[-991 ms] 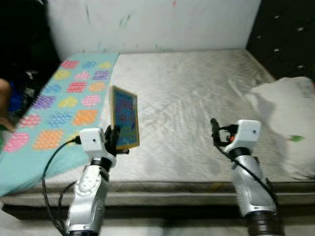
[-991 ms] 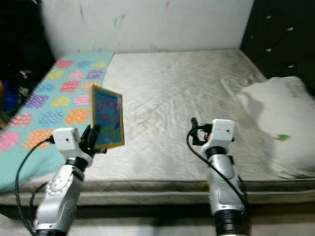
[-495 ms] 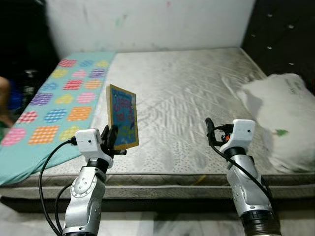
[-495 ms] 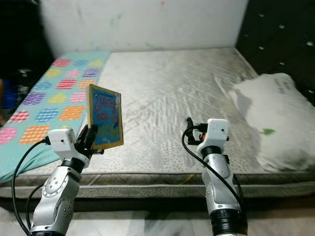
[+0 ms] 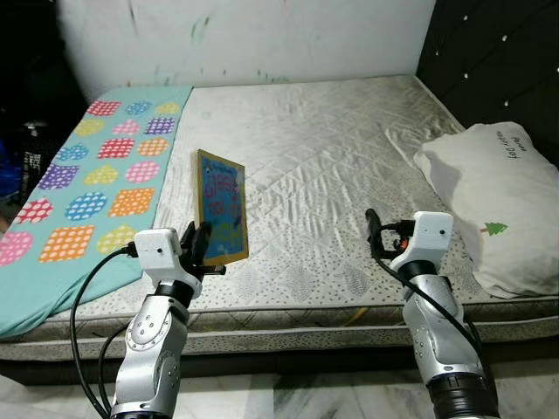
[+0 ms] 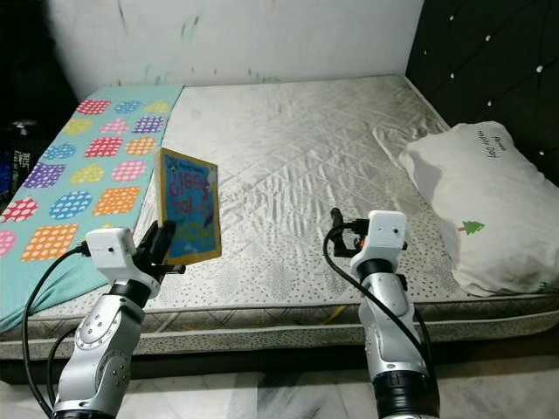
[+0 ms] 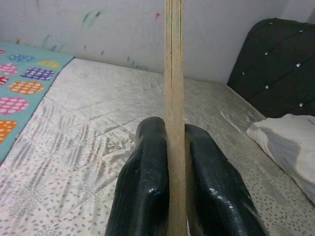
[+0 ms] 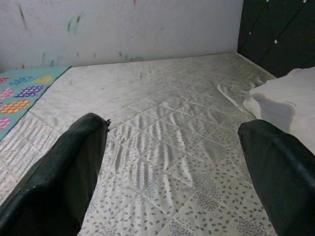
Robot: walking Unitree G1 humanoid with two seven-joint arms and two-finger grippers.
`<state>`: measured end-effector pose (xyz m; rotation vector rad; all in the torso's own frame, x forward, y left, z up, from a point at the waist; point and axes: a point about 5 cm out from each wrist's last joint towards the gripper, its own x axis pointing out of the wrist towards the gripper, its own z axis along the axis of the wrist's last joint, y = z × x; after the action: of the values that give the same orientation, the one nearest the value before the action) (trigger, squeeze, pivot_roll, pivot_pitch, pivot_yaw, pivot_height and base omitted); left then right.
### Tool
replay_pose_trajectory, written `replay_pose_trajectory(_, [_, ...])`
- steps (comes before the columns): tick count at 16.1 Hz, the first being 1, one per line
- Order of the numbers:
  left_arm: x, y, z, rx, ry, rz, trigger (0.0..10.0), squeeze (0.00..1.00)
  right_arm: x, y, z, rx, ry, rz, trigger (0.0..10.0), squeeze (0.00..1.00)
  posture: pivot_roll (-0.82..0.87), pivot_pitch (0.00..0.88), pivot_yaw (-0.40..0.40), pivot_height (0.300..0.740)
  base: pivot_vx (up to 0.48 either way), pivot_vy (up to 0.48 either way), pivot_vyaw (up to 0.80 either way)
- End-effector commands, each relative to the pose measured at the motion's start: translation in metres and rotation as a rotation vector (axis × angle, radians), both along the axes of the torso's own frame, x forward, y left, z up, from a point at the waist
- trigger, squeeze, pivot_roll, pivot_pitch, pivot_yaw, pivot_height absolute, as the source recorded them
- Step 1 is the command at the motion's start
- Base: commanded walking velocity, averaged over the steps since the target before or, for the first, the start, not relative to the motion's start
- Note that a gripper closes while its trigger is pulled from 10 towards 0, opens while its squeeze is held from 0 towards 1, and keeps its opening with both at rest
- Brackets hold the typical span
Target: Clean up the room
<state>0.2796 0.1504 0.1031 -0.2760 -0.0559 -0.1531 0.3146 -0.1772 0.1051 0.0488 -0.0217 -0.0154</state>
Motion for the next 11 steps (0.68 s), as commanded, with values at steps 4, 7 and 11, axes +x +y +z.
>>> replay_pose_trajectory(4, [0.0022, 0.0019, 0.0112, 0.002, -0.053, 0.002, 10.0, 0.00, 0.0021, 0.0027, 0.0028, 0.001, -0.009, 0.001, 10.0, 0.00, 0.04, 0.013, 0.058, 0.740, 0.274, 0.000, 0.00])
replay_pose_trajectory(7, [0.0024, 0.0013, 0.0114, -0.001, -0.053, -0.004, 10.0, 0.00, 0.0026, 0.0027, 0.0029, 0.000, -0.008, 0.001, 10.0, 0.00, 0.04, 0.013, 0.058, 0.740, 0.318, 0.000, -0.67])
replay_pose_trajectory(11, [0.0023, 0.0011, 0.0107, -0.004, -0.050, -0.006, 10.0, 0.00, 0.0026, 0.0035, 0.0023, 0.000, -0.007, 0.003, 10.0, 0.00, 0.04, 0.012, 0.057, 0.740, 0.327, 0.000, -0.61])
